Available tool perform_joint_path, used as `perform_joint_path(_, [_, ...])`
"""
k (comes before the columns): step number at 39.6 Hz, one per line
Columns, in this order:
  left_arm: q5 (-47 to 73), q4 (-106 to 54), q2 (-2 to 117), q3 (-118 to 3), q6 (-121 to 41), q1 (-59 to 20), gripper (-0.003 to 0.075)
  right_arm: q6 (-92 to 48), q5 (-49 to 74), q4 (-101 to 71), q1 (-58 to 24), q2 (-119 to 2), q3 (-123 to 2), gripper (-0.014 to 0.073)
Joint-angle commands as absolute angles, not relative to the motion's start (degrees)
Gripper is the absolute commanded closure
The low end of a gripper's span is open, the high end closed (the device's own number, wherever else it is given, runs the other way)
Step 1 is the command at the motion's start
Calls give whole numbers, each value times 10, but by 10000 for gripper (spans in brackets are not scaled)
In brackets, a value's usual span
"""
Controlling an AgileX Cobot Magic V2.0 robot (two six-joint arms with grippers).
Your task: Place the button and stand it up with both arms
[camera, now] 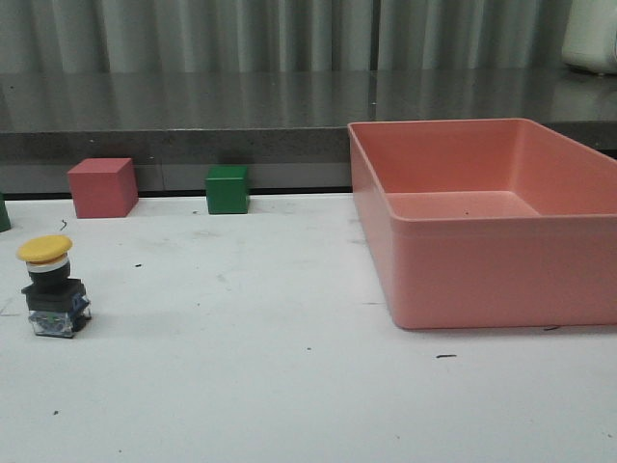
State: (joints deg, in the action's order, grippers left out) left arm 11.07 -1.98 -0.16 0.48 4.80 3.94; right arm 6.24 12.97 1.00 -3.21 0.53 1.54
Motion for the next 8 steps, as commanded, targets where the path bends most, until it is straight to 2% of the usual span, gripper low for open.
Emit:
perform_joint_path(1, [64,-26,-15,14,47,41,740,56,82,11,-28,16,14,663])
perform_joint_path(8, [64,-26,-15,14,47,41,740,56,82,11,-28,16,14,663])
